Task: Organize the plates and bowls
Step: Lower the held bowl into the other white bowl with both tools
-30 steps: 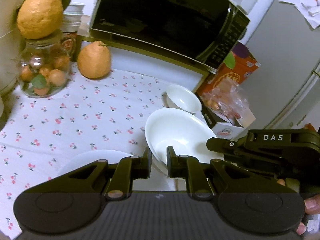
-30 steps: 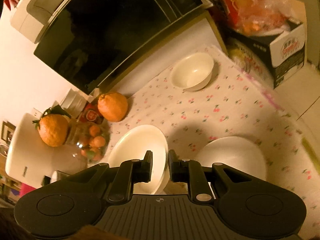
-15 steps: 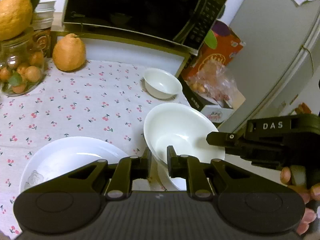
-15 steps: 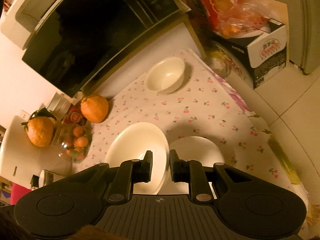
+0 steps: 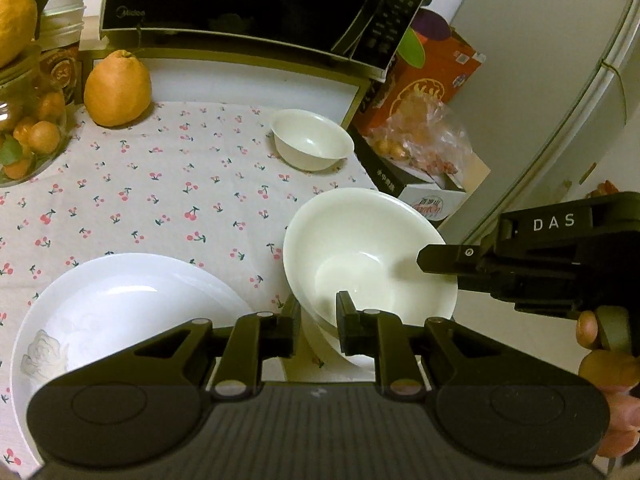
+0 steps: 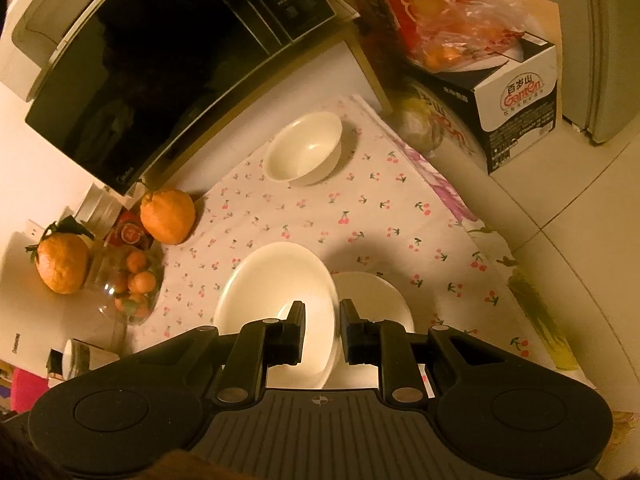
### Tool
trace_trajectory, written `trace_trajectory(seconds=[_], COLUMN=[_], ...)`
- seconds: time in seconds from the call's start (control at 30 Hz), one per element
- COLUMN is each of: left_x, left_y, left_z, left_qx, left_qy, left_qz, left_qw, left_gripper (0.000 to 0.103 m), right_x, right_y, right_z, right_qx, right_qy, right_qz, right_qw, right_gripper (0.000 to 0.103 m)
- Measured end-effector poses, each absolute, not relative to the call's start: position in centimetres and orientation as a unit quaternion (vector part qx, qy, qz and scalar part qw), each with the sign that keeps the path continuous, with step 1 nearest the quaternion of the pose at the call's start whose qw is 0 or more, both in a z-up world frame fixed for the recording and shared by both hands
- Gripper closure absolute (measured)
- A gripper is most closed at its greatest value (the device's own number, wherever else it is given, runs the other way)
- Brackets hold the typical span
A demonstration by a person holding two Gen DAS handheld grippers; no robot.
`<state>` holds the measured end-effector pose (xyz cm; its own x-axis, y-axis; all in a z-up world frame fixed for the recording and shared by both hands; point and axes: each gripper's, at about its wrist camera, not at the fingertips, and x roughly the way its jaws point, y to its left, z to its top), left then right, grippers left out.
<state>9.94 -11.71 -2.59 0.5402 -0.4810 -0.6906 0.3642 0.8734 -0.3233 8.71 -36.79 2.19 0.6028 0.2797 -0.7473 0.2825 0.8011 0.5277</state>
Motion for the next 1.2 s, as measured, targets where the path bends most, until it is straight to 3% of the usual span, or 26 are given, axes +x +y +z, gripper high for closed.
trace_trajectory(seconds=[1.2], left_x=[9.7], left_y=[-14.5], left_z=[-4.4], left_qx=[0.004], left_qy=[0.422], left_qz=[-0.255], left_qw=[0.870], left_gripper=[0.082], right_x=[9.3], right_y=[-37.0], right_z=[0.3], right_qx=[0.262], right_qy=[0.508], right_qz=[-0.035], right_qw=[0.820], right_gripper=[0.083])
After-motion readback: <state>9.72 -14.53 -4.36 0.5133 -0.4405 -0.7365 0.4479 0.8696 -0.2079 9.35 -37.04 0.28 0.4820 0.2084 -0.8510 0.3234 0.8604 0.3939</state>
